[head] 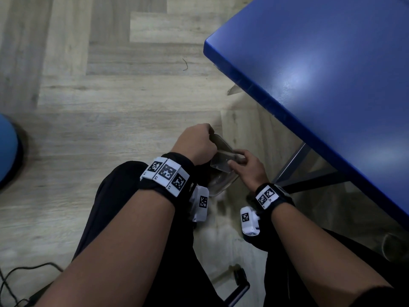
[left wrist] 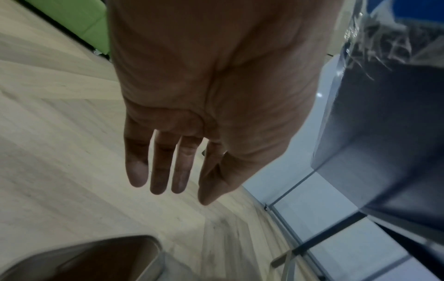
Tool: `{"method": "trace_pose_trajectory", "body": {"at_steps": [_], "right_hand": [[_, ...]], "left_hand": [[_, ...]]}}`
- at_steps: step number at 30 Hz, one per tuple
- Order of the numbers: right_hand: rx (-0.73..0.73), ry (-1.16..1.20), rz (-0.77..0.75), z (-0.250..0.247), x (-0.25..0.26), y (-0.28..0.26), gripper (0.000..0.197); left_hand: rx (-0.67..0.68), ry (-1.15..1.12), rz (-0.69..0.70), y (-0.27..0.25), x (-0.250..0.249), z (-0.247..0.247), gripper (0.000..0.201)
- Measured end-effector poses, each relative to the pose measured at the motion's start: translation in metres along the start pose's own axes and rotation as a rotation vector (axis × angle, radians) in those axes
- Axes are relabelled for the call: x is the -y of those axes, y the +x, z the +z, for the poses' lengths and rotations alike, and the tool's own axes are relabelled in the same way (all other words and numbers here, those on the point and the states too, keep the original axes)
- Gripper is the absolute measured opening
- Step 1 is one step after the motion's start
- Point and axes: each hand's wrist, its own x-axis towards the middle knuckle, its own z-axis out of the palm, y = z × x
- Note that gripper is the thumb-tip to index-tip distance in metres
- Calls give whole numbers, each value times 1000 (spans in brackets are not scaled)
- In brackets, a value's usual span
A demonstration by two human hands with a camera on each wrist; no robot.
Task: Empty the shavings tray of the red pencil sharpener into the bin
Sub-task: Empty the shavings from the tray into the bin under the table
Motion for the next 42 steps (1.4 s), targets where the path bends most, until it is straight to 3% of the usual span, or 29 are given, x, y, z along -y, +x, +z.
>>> {"method": "trace_pose_trajectory", "body": {"at_steps": [5,10,13,18,25,31,34,37,42], "right_hand": [[18,106,31,-13,11,-16,34],[68,218,70,-35,41,-49,26],[95,278,59,-55,55,-72,18],[107,322,57,-88,72,-117,19],[189,372,-111,-119,95,-196,24],[243,310,-347,-154,116,-283,67],[105,231,-446,-174,118,-320,78],[-41,181,-509,-196,117,-348,74],[-198,116,-518,-227,97,-376,79]], "left_hand": [[93,109,63,-6,-4,17,54],[239,314,180,-17,-4,41,104],[192,312,266,-29,-14,45,93],[85,338,341,-57,-38,35,41],[102,381,410,-133,-55,3,61],[65,517,498,-207,-93,-35,55],[83,587,560,-243,-122,-42,55],[91,649,644,-268,-153,-39,61],[120,710,796,-286,-195,-19,61]]}}
